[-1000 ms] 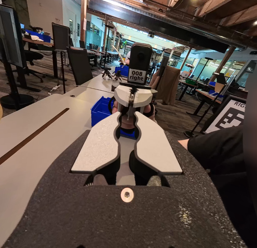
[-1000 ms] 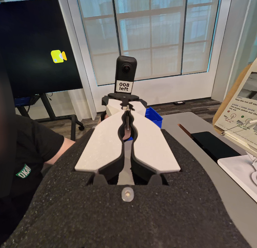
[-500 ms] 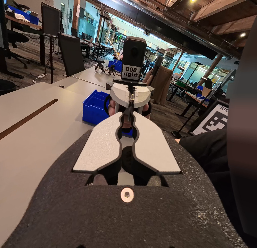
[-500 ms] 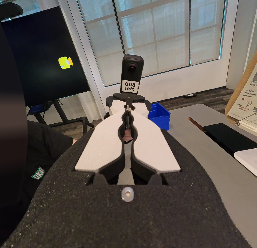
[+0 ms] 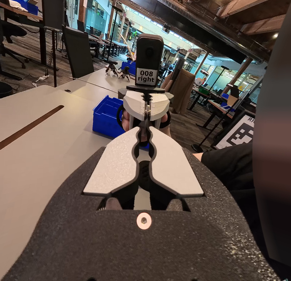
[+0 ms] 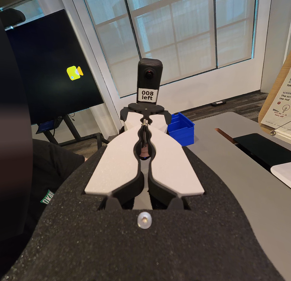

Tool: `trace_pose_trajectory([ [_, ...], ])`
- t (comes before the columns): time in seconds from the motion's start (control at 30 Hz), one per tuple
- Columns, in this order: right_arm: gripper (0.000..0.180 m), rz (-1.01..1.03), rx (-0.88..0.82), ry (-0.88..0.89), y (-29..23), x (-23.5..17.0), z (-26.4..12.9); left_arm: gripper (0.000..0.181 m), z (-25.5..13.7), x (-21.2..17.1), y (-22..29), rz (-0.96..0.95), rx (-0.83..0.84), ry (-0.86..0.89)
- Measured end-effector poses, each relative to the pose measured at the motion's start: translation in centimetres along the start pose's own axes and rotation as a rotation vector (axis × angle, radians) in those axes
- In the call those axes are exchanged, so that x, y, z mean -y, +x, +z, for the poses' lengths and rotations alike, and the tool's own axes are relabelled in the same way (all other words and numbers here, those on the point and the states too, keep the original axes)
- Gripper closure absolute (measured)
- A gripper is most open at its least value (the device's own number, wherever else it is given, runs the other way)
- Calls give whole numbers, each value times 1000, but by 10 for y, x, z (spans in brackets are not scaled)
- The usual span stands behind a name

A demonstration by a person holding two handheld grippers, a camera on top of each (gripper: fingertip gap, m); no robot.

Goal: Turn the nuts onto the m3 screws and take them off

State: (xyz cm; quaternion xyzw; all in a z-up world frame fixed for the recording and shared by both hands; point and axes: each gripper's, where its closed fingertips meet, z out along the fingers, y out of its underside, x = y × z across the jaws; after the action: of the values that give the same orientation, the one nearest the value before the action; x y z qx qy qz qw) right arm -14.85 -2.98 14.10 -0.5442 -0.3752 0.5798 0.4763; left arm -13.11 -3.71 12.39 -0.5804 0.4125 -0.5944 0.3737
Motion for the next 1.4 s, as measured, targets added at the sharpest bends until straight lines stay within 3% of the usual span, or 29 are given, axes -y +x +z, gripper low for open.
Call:
trace_pose_trajectory([
  [0.6, 177, 22, -8, 11, 6, 0, -2, 179, 2, 1, -4, 18, 5, 14],
  [0.8, 159, -84, -53, 9, 4, 6, -6, 179, -2, 8, 3, 94, 22, 36],
  [1.07, 157, -273, -150, 1, -6, 13, -4, 179, 3, 5, 9, 255, 103, -2],
  [1.4, 161, -277, -153, 11, -4, 17, -11, 179, -2, 9, 11, 273, 116, 3],
])
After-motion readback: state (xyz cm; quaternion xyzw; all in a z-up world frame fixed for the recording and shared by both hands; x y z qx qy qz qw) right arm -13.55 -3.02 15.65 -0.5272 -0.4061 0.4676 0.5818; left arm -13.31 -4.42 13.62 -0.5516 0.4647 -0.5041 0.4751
